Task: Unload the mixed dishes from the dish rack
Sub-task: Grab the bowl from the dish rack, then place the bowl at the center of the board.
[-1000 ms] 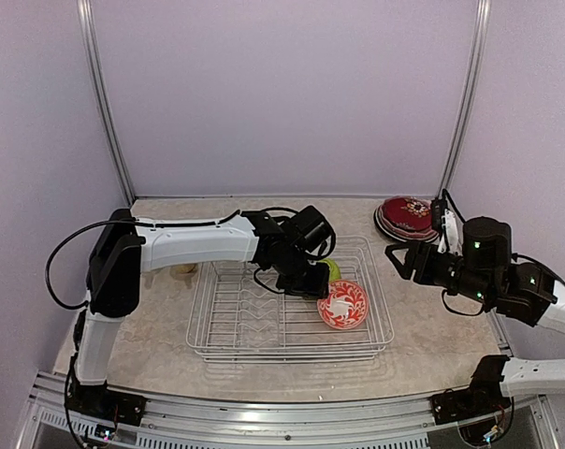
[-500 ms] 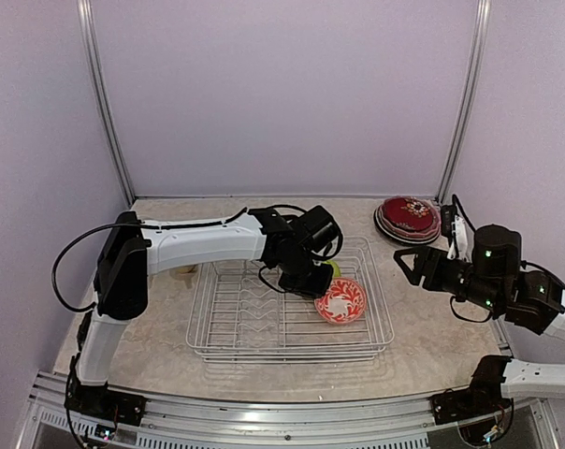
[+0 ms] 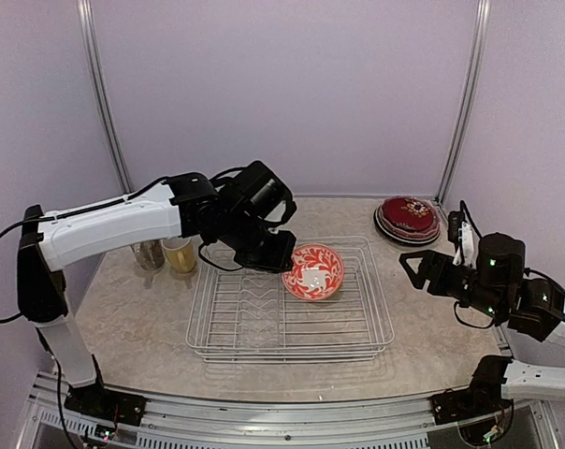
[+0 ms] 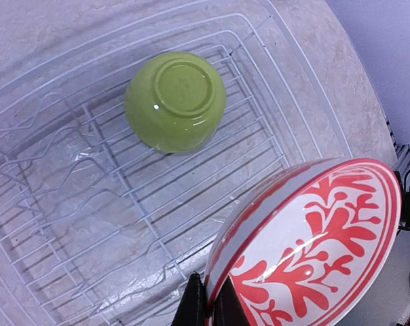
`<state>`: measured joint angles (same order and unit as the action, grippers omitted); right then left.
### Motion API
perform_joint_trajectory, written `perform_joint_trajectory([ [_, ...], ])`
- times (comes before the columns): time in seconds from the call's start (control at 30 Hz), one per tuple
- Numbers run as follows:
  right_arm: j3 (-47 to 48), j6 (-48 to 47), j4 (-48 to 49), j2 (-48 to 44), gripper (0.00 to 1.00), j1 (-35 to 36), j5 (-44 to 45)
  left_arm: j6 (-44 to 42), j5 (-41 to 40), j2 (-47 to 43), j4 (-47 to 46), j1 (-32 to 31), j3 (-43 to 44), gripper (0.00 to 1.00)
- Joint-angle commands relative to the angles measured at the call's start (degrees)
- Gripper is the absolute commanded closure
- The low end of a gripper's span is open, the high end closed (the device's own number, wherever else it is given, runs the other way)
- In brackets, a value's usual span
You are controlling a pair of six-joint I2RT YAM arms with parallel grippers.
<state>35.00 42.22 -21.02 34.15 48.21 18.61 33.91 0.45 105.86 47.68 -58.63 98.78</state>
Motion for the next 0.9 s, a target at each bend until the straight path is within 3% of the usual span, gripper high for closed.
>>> perform_joint_trajectory([
  [0.0,-1.92,-0.74,0.21,-2.86,0.21,-0.15,2.18,2.16,-3.93,-12.13,0.50,3.42,-7.82,1.00],
  [0.27,-2.28,-1.26,1.66,-5.36,0.06,-0.09,2.89,8.97,-8.86,-36.35,4.52,13.97,-25.81,1.00],
  [0.5,-2.04,-1.50,4.33,-1.80,0.02,-0.13,1.19,18.73,-8.24,-52.73,9.25,27.00,-40.19,1.00],
  [0.7,-1.42,-1.75,7.29,2.29,0.02,-0.20,-0.90,27.06,-8.59,-59.15,9.59,35.06,-49.26,1.00],
  [0.87,-0.55,-1.90,8.16,5.15,0.02,-0.14,-2.86,28.35,-0.05,-58.68,2.12,42.95,-56.77,1.00],
])
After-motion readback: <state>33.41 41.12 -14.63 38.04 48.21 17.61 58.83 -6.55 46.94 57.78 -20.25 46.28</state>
